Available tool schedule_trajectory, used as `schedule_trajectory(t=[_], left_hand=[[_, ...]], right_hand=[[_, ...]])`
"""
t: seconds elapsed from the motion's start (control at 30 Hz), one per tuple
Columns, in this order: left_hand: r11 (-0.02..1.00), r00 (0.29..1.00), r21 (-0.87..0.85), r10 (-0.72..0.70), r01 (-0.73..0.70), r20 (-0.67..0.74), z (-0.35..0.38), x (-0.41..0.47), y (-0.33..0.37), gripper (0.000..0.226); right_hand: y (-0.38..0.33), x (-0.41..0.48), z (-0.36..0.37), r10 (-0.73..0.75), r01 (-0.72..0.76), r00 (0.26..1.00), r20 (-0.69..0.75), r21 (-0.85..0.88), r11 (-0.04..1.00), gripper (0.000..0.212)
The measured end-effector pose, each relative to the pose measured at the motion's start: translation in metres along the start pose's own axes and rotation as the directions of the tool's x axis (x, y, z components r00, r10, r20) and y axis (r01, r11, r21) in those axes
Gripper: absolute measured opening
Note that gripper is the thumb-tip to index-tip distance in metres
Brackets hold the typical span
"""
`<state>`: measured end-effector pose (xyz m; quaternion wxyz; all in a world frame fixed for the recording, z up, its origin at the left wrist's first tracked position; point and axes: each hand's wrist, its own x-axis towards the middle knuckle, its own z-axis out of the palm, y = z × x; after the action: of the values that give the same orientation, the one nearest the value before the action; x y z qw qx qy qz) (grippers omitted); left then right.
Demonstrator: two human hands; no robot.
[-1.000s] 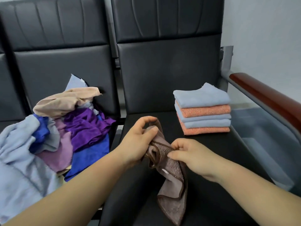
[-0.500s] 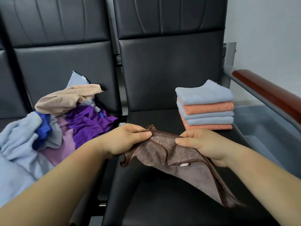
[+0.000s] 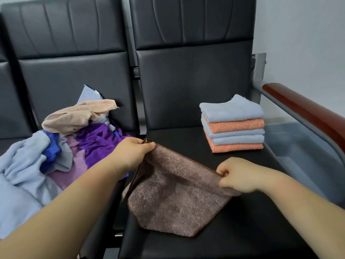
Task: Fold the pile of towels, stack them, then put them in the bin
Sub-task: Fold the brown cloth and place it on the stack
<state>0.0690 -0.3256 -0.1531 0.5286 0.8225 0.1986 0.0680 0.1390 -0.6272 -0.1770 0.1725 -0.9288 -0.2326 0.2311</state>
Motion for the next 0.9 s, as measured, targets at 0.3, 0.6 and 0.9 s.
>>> schedule_trajectory(t=[0.3, 0.6, 0.9], left_hand=[[0.925, 0.919, -0.085, -0.378, 0.37, -0.111, -0.02, 0.026, -0.037, 0.018], [0.533, 0.966, -0.835, -0.26, 0.136, -0.008, -0.04, 0.071, -0.019, 0.02], [0.916, 0.95, -0.268, 0.261, -0.299, -0.169, -0.07, 0.036, -0.005, 0.02]], right_hand=[[0.011, 0.021, 0.008, 0.339, -0.208, 0.939, -0.055, 0.694, 0.689, 0.013], [-0.063, 0.08, -0.041, 0.245, 0.211, 0.934, -0.259, 0.956, 0.204, 0.027], [-0.046, 0.041, -0.09, 0.134, 0.345, 0.861, -0.491, 0.757, 0.556, 0.012]])
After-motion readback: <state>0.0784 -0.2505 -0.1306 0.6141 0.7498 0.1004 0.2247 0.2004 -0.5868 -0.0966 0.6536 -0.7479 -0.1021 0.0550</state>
